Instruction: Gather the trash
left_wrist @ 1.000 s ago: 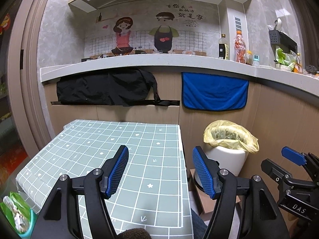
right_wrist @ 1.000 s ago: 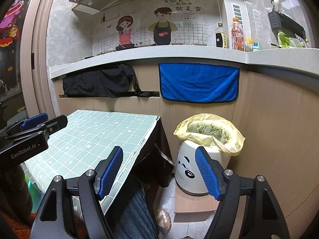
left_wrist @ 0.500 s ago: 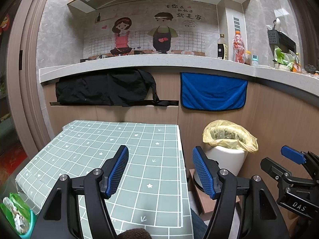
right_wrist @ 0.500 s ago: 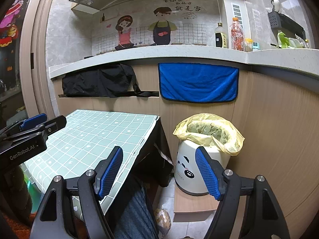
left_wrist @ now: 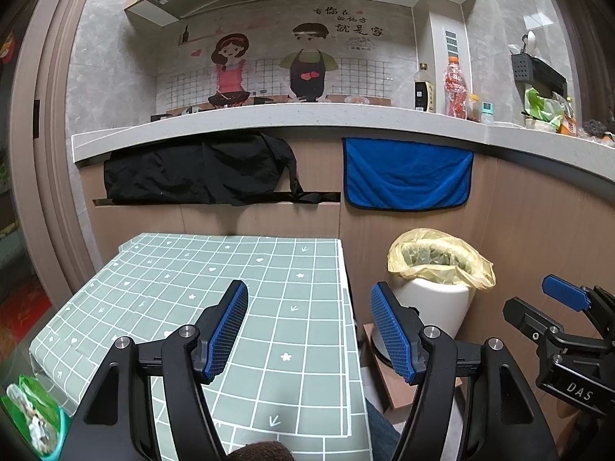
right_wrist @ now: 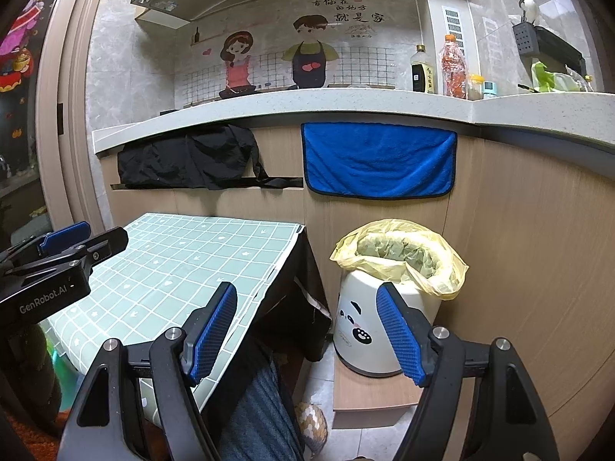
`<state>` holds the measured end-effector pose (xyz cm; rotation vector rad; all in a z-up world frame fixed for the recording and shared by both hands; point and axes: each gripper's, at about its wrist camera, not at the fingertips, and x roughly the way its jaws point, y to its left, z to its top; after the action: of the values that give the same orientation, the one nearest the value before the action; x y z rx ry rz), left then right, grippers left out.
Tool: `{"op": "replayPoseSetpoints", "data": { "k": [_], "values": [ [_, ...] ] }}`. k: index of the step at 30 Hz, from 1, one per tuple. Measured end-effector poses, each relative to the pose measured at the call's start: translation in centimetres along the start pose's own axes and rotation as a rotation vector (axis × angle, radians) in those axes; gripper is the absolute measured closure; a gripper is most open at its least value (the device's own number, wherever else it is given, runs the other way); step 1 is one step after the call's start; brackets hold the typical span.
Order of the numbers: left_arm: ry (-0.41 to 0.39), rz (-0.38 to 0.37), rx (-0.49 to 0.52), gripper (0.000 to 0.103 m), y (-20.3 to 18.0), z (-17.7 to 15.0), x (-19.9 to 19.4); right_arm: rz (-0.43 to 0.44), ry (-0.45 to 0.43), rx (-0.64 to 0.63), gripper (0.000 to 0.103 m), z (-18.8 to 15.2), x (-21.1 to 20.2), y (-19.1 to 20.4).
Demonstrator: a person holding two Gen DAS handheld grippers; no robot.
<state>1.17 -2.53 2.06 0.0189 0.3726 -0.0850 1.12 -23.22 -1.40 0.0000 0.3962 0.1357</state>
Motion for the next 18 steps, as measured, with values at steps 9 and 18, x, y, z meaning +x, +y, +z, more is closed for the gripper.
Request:
{"op": "replayPoseSetpoints", "data": {
  "k": [9,18],
  "values": [
    [0.001,0.003,-0.001,0.036,-0.23,-0.04,-0.07,-0.013,-0.010,0.001,0.030,-0.03,-0.48,-0.09],
    [0.008,-0.008,0.003,0.036,-0.10,-0.16,0.11,-0.016,-0.013,0.001,0.030,0.03,-0.47,-0.23]
  ]
}}
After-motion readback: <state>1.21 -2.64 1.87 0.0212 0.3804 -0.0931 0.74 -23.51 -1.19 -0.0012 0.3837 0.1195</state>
